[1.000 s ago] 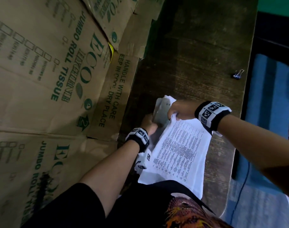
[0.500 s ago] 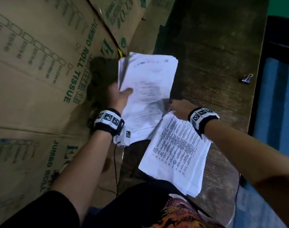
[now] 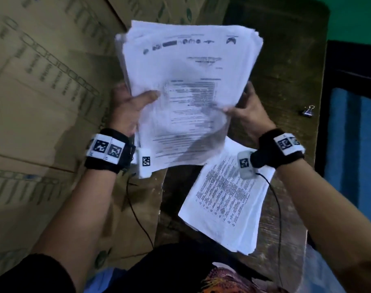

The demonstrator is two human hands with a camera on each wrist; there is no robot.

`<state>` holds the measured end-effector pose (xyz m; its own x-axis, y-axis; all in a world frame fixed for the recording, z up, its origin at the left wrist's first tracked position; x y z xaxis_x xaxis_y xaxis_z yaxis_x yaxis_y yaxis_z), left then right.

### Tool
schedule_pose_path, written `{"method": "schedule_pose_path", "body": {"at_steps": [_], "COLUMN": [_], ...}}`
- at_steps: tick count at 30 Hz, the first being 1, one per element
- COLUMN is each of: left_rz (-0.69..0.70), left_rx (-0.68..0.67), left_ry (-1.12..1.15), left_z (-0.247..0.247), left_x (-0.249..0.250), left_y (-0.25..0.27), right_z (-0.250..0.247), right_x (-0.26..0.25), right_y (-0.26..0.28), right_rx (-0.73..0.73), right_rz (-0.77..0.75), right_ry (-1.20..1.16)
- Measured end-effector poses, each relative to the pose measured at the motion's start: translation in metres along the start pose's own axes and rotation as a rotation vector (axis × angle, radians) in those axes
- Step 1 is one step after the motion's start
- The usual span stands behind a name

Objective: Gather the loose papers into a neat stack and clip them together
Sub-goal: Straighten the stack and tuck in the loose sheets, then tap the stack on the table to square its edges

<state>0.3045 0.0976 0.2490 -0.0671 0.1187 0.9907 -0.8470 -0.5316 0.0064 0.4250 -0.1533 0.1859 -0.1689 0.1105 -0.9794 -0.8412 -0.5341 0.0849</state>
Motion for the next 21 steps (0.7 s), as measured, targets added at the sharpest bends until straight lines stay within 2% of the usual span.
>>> {"method": "schedule_pose_path", "body": {"at_steps": [3,6,8,13,17,21], "left_rz": [0.006,-0.030,-0.048,-0.116,0.017,0.018], "left_rx": [-0.018,-0.014,-0.049,-0.234,-0.356,-0.462], "left_ry": [-0.007,-0.030,-0.038,-0.058,-0.108,-0.125], "left_z": [0.038,0.074,0.095,0.126,0.136,0.149], "left_x": [-0.013,-0.042,-0.061,-0.082,-0.066,-0.069], "left_y": [0.019,0.052,0.074,0.106,0.112,0.113], "right_z": [-0.029,-0.066,-0.079,-0.094,-0.113,-0.110], "right_x": [-0.039,-0.043,-0.037,-0.036,-0.039,-0.034], "right_y": [0.035,0.091,0.128,0.186,0.201,0.198], "right_rx": [0.182,0.451,0.549,0.545,0.553,0.578], "right_rz": [-0.100,-0.160,-0.183,-0.197,-0.268,-0.254], "right_ry": [0.038,0.175,0.195,0.234,0.225,0.176]}}
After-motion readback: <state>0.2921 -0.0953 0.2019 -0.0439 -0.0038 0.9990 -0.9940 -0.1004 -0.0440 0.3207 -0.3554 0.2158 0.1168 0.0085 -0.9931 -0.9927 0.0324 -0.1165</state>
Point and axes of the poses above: each hand's wrist, its own y-axis away from the middle knuckle, its own z-axis out of the palm, x = y × z, the point moved 9 cm from there along -y, towards the middle knuckle
